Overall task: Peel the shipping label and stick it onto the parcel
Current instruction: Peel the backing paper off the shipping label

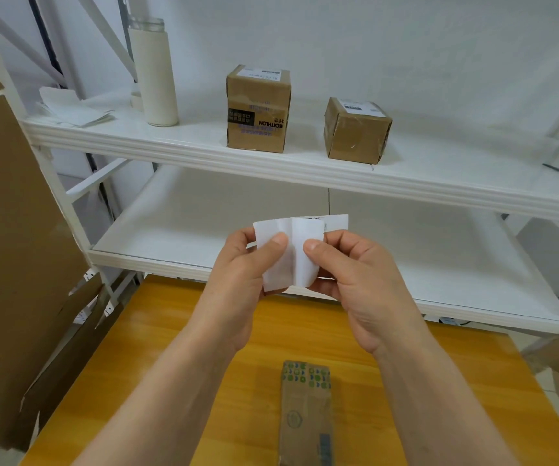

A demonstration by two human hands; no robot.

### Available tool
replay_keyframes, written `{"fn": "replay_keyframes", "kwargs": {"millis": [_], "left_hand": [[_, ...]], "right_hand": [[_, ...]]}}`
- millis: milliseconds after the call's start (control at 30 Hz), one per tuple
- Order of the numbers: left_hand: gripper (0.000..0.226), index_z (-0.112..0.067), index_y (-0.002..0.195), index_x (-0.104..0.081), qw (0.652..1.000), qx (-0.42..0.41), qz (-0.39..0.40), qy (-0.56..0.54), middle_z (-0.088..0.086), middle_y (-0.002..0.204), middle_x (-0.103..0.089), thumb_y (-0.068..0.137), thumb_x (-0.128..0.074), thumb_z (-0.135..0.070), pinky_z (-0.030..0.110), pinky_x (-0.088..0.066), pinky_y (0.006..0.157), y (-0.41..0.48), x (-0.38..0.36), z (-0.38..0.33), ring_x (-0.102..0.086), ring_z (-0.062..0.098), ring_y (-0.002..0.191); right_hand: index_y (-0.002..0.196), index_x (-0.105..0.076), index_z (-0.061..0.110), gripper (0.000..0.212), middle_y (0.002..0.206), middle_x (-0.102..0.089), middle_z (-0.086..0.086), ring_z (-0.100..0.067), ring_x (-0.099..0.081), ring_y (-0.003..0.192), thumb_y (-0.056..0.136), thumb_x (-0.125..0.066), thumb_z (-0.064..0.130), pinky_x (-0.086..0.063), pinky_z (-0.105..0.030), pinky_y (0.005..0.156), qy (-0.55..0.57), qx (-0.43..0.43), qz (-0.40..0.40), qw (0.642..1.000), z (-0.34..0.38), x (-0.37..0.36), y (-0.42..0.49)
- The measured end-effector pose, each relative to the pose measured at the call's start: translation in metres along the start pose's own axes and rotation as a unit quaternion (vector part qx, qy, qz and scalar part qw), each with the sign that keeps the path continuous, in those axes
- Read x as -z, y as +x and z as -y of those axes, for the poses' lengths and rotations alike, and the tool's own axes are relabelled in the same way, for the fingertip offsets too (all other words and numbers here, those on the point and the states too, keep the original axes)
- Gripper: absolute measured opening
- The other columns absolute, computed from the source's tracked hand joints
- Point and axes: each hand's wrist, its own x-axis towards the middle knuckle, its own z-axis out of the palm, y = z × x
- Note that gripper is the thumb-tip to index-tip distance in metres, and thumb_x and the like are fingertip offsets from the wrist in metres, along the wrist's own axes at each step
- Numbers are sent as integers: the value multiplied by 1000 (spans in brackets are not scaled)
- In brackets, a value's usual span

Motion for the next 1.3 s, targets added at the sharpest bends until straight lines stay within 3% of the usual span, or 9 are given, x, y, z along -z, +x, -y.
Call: {"fn": "replay_keyframes", "kwargs": {"millis": [100, 233, 433, 867, 1000, 1133, 1200, 1300], "left_hand": [[39, -18, 126, -58, 1000, -8, 5, 20, 6, 117, -71, 89, -68, -24, 35, -57, 75, -1, 0, 0, -69, 28, 105], [30, -17, 123, -61, 1000, -11, -10, 22, 7, 112, -72, 94, -62, -13, 31, -54, 71, -1, 1, 1, -69, 28, 103], [29, -19, 122, -62, 999, -16, -17, 28, 2, 111, -73, 94, -59, -11, 33, -55, 80, -2, 4, -1, -68, 24, 105], [37, -21, 126, -53, 999, -5, -52, 1, 7, 118, -66, 92, -64, -13, 34, -56, 78, -4, 7, -4, -66, 28, 105], [40, -22, 129, -50, 998, -24, -62, 8, 6, 116, -67, 93, -64, -13, 27, -58, 71, -5, 6, -6, -68, 24, 100], [56, -35, 135, -37, 993, -71, -82, 44, 5, 102, -66, 94, -63, -9, 16, -55, 56, -7, 5, -8, -68, 17, 86], [52, -39, 130, -42, 991, -89, -77, 64, 6, 101, -66, 95, -60, -6, 17, -54, 59, -7, 5, -8, -68, 18, 85], [28, -29, 110, -64, 990, -85, -70, 91, 2, 113, -67, 96, -56, -6, 19, -53, 64, -6, 5, -7, -67, 19, 95]], "right_hand": [[97, -68, 1, 17, 100, -75, -15, -32, -72, 95, 90, -68, 16, -62, -44, 81, -4, 1, 3, 1000, 2, -1, -1], [95, -69, 3, 13, 99, -75, -14, -31, -73, 94, 90, -68, 14, -62, -36, 75, 8, -3, -1, 1000, 3, -1, -3], [91, -69, 9, 7, 94, -74, -9, -24, -71, 86, 91, -66, 15, -62, -32, 71, 10, -9, -10, 1000, 6, -2, -5], [92, -67, 16, 7, 81, -71, 5, -5, -65, 66, 92, -66, 23, -51, -19, 56, -55, 0, -42, 998, 9, -2, -10], [95, -66, 16, 10, 82, -69, 1, -10, -63, 65, 93, -65, 25, -49, -16, 54, -83, 4, -63, 995, 10, -1, -9], [93, -67, 16, 9, 76, -69, 4, -9, -61, 62, 93, -65, 26, -49, -16, 53, -91, 13, -70, 993, 11, -1, -8], [91, -66, 17, 8, 74, -70, 6, -8, -61, 62, 93, -65, 25, -49, -16, 53, -90, 17, -69, 993, 11, -2, -8], [91, -66, 19, 6, 74, -70, 7, -7, -62, 63, 93, -65, 25, -49, -15, 52, -96, 20, -68, 993, 10, -3, -7]]}}
